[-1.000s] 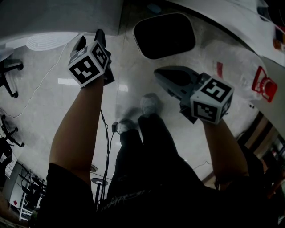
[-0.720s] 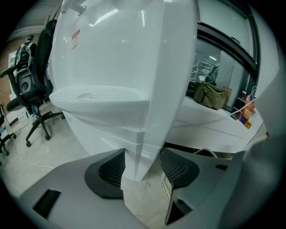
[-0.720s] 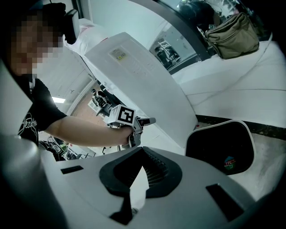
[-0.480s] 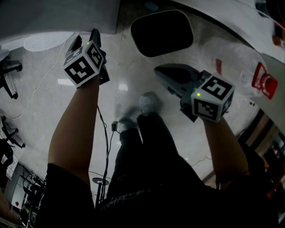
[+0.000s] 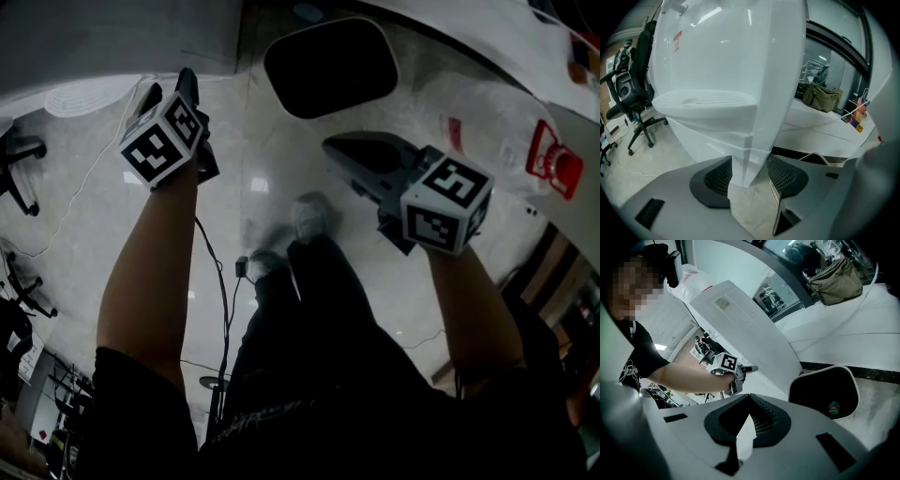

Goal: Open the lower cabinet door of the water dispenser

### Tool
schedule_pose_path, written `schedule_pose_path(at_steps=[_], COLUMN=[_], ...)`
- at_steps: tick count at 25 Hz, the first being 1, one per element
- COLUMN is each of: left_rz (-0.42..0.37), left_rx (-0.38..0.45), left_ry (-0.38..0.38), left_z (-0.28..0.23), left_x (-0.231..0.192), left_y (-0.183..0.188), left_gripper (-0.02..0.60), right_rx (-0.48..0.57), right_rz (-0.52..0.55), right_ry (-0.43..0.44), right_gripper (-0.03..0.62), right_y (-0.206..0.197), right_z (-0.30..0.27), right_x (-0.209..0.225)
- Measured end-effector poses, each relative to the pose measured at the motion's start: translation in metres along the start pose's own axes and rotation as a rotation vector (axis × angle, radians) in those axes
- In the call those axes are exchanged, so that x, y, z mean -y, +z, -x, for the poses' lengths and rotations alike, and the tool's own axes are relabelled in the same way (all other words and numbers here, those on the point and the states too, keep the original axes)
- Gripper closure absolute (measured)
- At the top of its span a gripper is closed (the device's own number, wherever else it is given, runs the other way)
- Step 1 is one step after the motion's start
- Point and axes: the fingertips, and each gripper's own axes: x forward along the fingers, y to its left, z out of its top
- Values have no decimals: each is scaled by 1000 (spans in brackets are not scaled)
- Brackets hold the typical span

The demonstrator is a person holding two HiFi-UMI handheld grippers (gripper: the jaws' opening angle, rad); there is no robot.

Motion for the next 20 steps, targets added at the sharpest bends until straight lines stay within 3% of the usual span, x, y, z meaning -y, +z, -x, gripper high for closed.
schedule_pose_path(at_steps=[11,20], left_rz=[21,9], left_rx=[-4,9], left_ry=[1,-16], left_z=[1,2], left_x=[5,4], left_y=[0,1], left_gripper=[398,405], right_rx=[5,14], right_rz=[-4,3], right_ry=[-17,-29], right_gripper=[582,582], right_y=[-4,0], right_z=[10,14], right_x=[6,6])
